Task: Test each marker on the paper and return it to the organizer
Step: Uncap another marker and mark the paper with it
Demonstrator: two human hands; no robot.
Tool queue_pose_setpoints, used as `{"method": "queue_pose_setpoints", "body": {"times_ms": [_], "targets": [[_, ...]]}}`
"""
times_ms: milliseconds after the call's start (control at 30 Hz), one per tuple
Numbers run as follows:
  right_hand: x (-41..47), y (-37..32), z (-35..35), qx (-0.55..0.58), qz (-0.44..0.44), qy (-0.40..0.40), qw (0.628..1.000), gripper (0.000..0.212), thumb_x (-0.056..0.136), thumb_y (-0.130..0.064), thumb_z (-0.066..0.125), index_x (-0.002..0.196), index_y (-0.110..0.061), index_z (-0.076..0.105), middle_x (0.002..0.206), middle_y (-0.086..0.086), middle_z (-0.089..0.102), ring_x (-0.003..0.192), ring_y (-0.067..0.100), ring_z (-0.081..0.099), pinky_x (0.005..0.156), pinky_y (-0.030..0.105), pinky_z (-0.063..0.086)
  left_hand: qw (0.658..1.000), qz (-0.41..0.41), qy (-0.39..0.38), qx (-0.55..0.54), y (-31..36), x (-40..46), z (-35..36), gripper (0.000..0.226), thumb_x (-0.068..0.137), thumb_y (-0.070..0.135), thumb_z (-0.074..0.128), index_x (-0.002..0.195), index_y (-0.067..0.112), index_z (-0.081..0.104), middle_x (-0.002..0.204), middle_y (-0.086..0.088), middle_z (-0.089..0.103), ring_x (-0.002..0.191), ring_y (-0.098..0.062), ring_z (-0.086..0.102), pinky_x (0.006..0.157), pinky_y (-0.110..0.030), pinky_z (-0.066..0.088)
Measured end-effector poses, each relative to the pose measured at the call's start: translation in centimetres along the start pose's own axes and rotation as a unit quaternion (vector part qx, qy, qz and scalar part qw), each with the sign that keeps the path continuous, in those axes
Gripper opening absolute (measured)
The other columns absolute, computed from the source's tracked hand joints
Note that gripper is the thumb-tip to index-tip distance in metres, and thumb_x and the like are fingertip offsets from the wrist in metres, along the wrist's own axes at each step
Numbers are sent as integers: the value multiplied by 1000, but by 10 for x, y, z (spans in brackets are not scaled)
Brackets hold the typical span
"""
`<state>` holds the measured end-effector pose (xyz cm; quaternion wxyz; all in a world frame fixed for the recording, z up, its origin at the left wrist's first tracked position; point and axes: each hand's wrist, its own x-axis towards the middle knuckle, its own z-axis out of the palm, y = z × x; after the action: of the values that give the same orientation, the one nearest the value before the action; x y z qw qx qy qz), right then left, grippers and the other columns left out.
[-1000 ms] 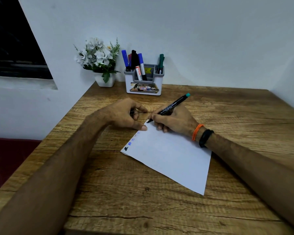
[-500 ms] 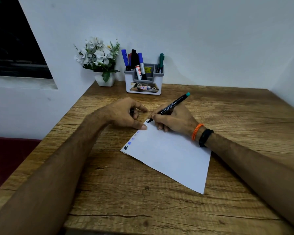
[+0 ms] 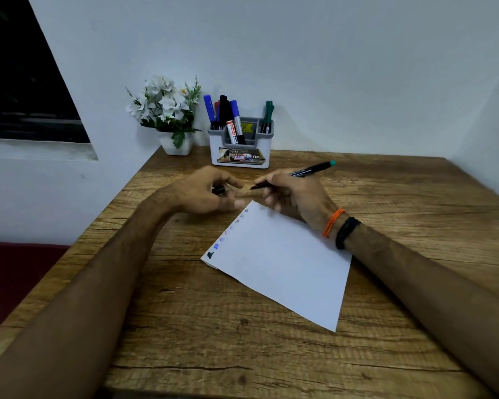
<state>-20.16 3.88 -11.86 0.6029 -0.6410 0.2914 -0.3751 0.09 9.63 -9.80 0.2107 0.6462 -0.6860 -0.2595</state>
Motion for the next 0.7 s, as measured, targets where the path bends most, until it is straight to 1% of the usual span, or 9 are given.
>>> {"method": "queue_pose_setpoints", "body": {"times_ms": [67, 100, 167, 233, 333, 433, 533, 633, 700], "targets": [[0, -6, -3, 25, 11, -10, 1000, 31, 100, -11, 44, 101, 1, 72, 73, 6, 64, 59, 11, 59, 48, 19, 46, 999, 10, 38, -17, -1, 1, -2, 33, 91, 25, 62, 124, 19, 60, 106, 3, 66, 104, -12, 60, 96, -33, 46], [1, -7, -5, 30, 14, -16, 999, 33, 100, -12, 41, 102, 0, 72, 75, 5, 62, 60, 11, 58, 48, 19, 45, 998, 12, 52, -39, -1, 1, -2, 31, 94, 19, 58, 125, 16, 59, 109, 2, 68, 106, -12, 60, 96, -31, 46], [1, -10, -7, 29, 13, -22, 999, 34, 99, -15, 40, 102, -4, 72, 76, 4, 60, 60, 11, 57, 48, 19, 44, 993, 16, 65, -98, 1, 0, -1, 29, 96, 7, 52, 125, 8, 57, 105, 1, 71, 103, -13, 64, 90, -26, 48], [1, -10, -8, 23, 9, -15, 1000, 29, 97, -16, 44, 102, -6, 72, 76, 3, 62, 57, 11, 57, 47, 20, 43, 988, 23, 79, -127, 2, -1, 1, 31, 92, 3, 57, 123, 5, 55, 102, 0, 73, 100, -13, 67, 86, -26, 52], [0, -11, -6, 25, 7, 17, 1000, 14, 97, -12, 51, 98, -7, 65, 75, 5, 67, 54, 13, 58, 45, 21, 42, 982, 10, 100, -159, 4, 0, 4, 34, 81, 6, 72, 113, 9, 58, 103, -5, 72, 92, -14, 70, 77, -28, 56], [0, -12, -6, 12, 0, 30, 999, 9, 95, -12, 59, 88, -11, 64, 70, 2, 67, 52, 13, 57, 45, 21, 41, 982, -6, 130, -134, 3, 3, 7, 24, 77, 14, 78, 98, 11, 67, 92, -4, 74, 80, -14, 70, 69, -26, 53], [1, -11, -6, 5, 0, 32, 999, 10, 94, -14, 62, 84, -14, 65, 68, 1, 68, 50, 12, 55, 44, 20, 40, 978, 5, 159, -134, 3, 4, 9, 18, 75, 15, 80, 91, 13, 70, 84, -1, 74, 75, -12, 69, 71, -26, 50], [2, -10, -6, 1, 2, 34, 999, 9, 94, -16, 63, 86, -15, 65, 70, 0, 69, 51, 12, 55, 45, 20, 40, 979, 17, 165, -116, 4, 4, 9, 15, 76, 15, 79, 90, 15, 72, 88, 0, 73, 82, -18, 70, 78, -29, 54], [2, -10, -7, 1, 1, 36, 999, 7, 93, -16, 63, 87, -14, 66, 71, 1, 70, 51, 12, 55, 45, 19, 40, 980, 22, 165, -107, 4, 4, 10, 15, 76, 16, 79, 89, 17, 72, 89, 0, 73, 84, -21, 69, 79, -30, 54]]}}
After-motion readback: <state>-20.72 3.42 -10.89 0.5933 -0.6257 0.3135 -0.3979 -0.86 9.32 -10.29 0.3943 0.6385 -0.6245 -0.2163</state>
